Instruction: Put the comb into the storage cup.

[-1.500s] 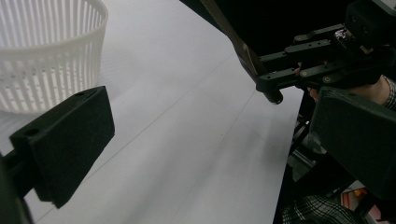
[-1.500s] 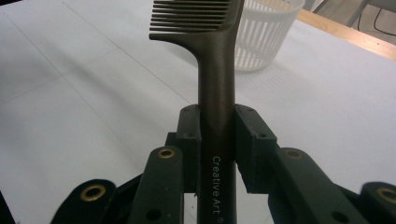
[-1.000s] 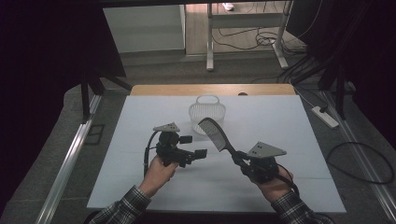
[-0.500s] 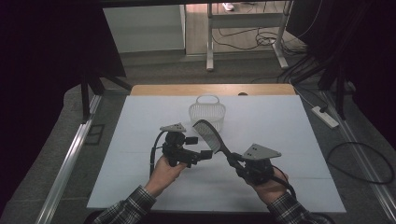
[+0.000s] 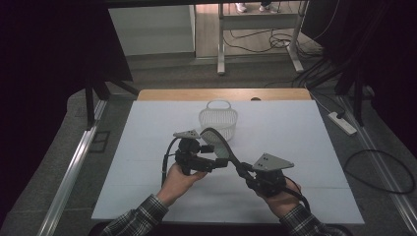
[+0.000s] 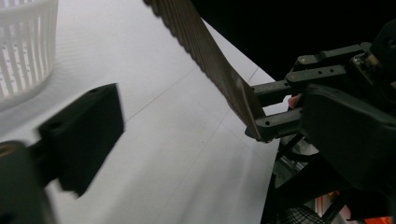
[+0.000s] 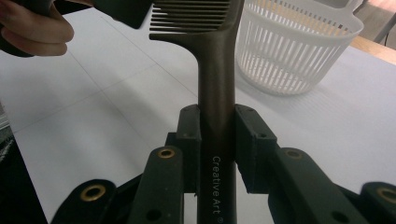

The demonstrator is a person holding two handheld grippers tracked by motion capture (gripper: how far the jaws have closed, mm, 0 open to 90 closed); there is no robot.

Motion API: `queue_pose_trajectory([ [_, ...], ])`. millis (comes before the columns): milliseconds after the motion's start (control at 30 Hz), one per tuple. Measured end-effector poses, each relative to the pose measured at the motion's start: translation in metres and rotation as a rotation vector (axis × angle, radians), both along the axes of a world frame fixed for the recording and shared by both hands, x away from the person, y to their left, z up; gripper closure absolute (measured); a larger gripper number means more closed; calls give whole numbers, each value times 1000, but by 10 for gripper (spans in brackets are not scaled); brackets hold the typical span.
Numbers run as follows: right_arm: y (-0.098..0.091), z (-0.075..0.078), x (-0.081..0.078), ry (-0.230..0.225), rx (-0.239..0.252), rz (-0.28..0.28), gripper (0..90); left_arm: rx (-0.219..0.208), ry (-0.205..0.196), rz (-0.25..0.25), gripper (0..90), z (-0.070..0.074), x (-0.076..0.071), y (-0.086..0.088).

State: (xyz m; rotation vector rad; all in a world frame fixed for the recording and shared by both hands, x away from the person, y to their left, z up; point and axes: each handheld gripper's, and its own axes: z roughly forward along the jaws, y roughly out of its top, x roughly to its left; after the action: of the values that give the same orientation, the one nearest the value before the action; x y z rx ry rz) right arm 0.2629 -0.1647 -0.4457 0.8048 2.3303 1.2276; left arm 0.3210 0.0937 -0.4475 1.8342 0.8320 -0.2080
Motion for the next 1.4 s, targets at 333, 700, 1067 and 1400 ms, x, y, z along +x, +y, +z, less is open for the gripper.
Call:
queue_pose_trajectory([
  [333, 1, 0, -1, -8, 0, 5, 729, -84, 73, -45, 500, -3, 3, 5],
  [700, 2, -1, -2, -20, -10, 11, 728, -136, 140, -72, 752, -7, 4, 5],
  [1067, 4, -4, -1, -34, -41, 0, 725, -169, 200, -69, 839, -10, 4, 3],
  [1400, 3, -6, 2, -10, -29, -7, 717, -185, 196, -49, 875, -11, 4, 6],
])
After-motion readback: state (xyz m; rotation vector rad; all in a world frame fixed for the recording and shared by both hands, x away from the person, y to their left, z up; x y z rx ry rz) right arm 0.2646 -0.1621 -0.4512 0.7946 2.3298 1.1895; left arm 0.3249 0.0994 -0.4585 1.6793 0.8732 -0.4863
